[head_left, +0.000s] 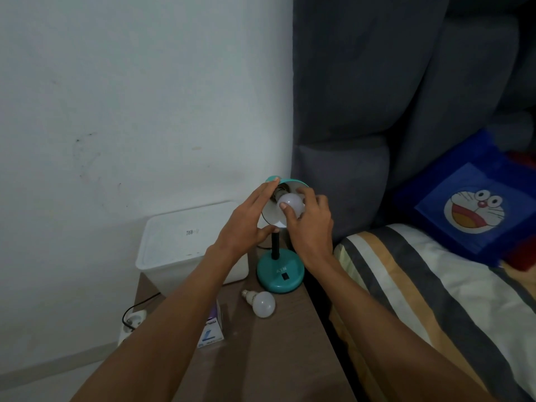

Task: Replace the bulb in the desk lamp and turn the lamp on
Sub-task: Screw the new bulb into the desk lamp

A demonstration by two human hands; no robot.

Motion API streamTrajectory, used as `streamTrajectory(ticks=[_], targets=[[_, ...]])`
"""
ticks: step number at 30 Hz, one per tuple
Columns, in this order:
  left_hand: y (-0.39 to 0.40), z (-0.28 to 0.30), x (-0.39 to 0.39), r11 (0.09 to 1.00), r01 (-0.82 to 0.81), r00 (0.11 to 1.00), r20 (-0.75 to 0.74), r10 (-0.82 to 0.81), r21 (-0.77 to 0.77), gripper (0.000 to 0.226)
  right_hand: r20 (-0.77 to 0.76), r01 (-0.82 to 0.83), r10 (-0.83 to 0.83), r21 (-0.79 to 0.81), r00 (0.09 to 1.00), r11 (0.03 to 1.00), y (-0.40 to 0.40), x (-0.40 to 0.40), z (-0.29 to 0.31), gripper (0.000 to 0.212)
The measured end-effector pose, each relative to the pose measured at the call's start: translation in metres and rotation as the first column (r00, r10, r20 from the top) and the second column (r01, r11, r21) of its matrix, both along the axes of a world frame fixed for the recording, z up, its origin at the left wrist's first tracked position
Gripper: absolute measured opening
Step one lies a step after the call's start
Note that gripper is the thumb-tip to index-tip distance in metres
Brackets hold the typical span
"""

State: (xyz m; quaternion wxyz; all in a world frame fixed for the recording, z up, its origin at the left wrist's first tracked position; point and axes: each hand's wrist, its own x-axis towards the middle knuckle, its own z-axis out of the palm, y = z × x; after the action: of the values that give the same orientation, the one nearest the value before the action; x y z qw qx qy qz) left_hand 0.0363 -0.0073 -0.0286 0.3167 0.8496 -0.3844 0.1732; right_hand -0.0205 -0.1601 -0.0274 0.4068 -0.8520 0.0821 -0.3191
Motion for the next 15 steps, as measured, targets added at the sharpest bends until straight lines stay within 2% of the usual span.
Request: streamTrajectory(ticks=[4, 7, 15], targets=[[0.0005, -0.0008, 0.0015, 1.000, 0.004, 1.000, -0.007, -0.005, -0.004, 0.097, -0.031, -0.058, 0.058, 0.008, 0.998, 0.998, -0.0032, -0.0007, -0.0036, 0.052], [-0.0007, -0.0019, 0.0022, 1.000, -0.003, 1.000, -0.019, 0.002, -0.012, 0.097, -0.054, -0.041, 0.046, 0.104, 0.997, 0.994, -0.0032, 0.0012, -0.0016, 0.056], [0.0003, -0.0034, 0.0044, 1.000, -0.010, 1.000, -0.004, 0.010, -0.024, 0.095, -0.042, 0.019, -0.007, 0.317, 0.999, 0.948, 0.0040, 0.0021, 0.0015, 0.027]])
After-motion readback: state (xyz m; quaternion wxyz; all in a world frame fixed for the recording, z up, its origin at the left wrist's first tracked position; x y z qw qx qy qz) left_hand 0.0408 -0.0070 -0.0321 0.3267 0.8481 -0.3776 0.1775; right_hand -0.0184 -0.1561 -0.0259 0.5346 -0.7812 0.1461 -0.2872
